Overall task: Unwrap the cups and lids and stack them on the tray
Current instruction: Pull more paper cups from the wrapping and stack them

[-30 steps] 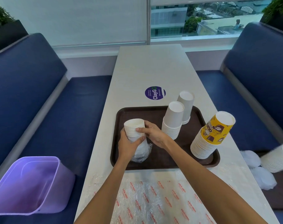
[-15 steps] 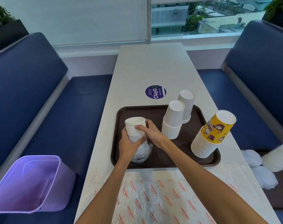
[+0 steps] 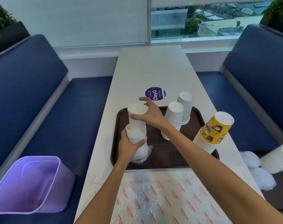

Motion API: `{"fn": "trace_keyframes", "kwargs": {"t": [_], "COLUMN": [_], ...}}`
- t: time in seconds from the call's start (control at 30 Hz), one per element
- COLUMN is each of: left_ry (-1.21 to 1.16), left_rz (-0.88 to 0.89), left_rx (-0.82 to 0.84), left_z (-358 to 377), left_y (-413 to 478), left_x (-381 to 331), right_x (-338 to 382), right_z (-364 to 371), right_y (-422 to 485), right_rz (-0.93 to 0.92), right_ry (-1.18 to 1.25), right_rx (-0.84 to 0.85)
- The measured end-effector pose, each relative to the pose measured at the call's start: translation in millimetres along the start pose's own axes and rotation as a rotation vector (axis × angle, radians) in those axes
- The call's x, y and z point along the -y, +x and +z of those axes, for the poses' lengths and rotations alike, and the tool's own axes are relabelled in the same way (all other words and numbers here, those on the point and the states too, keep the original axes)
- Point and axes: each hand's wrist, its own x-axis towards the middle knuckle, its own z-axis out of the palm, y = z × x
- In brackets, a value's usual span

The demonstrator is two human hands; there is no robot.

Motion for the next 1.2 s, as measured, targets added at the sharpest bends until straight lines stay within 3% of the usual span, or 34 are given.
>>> {"fn": "trace_keyframes", "kwargs": {"t": [0.4, 0.63, 0.7, 0.83, 0.93, 1.07, 1.2], "left_ry": [-0.005, -0.024, -0.021, -0.033, -0.018, 0.013, 0.021], "left_rz": [0.037, 0.045, 0.046, 0.042, 0.036, 0.039, 0.034], "left_rx": [0.001, 0.011, 0.013, 0.023, 0.027, 0.025, 0.030], "left_z": [-6, -6, -6, -6, -6, -5, -5], "left_y": [-5, -8, -9, -8, -8, -8, -7], "left_x": [1, 0, 0, 1, 0, 0, 0], "right_x": [18, 23, 21, 21, 10, -16, -38], "right_z": [-41, -34, -33, -47, -57, -64, -63], "right_y": [-17, -26, -27, -31, -30, -29, -28], "right_rz": [0.046, -0.065, -0.113, -0.100, -0.049, 0.067, 0.146], "right_ry": [-0.648, -0.954, -0.841, -0.275, -0.116, -0.135, -0.158], "right_rx": [0.305, 0.267, 0.147, -0.260, -0.503, -0.593, -0.551]}}
